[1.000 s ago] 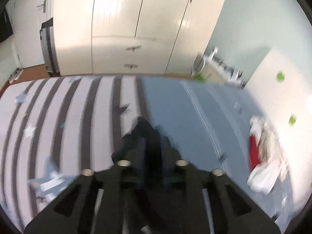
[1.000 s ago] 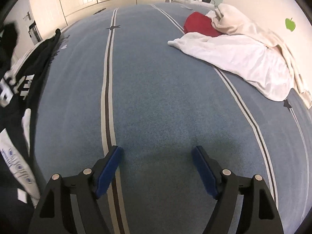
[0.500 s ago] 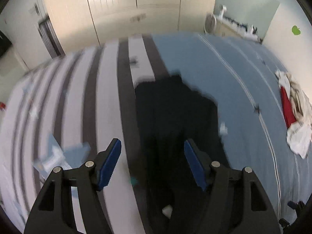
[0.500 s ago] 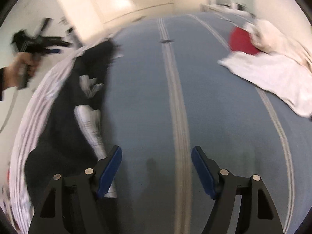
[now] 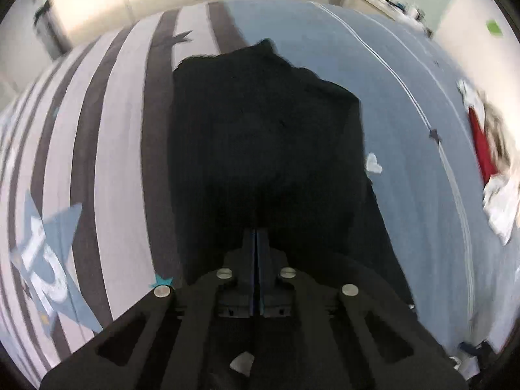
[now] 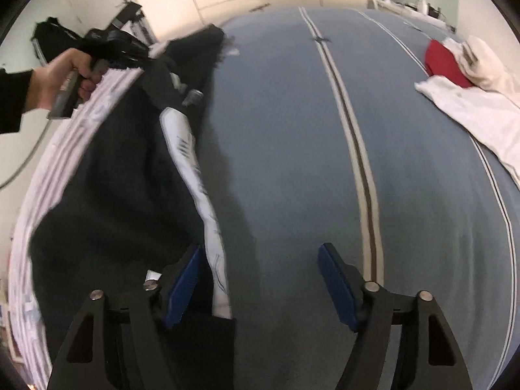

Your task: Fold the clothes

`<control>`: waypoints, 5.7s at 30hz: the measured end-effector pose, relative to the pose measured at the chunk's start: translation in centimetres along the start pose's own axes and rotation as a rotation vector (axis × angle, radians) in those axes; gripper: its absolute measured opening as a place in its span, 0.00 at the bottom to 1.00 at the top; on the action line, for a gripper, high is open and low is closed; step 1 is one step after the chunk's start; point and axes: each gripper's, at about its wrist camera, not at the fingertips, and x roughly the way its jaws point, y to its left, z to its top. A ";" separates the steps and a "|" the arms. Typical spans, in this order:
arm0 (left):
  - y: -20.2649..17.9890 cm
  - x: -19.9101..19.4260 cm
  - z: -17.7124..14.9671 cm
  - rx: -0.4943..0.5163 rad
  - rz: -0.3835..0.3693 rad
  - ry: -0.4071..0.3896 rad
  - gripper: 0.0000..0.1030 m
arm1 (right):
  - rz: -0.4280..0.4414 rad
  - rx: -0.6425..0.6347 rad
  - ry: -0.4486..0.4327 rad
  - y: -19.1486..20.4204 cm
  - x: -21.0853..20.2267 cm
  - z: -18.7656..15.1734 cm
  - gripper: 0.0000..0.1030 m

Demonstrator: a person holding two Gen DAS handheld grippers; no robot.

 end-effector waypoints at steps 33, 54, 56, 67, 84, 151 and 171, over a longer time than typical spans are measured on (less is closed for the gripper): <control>1.6 -3.0 -0.7 0.007 0.144 -0.140 0.49 | -0.256 0.097 -0.079 -1.0 -1.9 -0.1 0.58; 0.8 -4.7 -6.6 -0.067 -0.142 -0.143 0.48 | -0.435 0.353 -0.078 -16.2 3.0 10.7 0.58; 1.8 -6.8 -6.8 -0.159 -0.228 -0.214 0.48 | -0.441 0.371 -0.077 -16.6 3.1 11.1 0.58; -0.1 -3.1 -9.2 0.014 -0.077 -0.050 0.01 | -0.353 0.230 -0.074 -12.4 4.4 14.2 0.58; 4.2 -5.1 -13.6 -0.178 -0.033 -0.120 0.34 | -0.080 -0.078 -0.137 8.8 8.1 23.4 0.58; 10.4 -2.4 -17.5 -0.269 0.158 -0.327 0.19 | -0.377 -0.122 -0.083 10.4 19.2 39.5 0.33; 7.6 -8.4 -10.0 -0.333 -0.157 -0.409 0.21 | -0.362 0.001 -0.103 2.0 14.7 35.4 0.48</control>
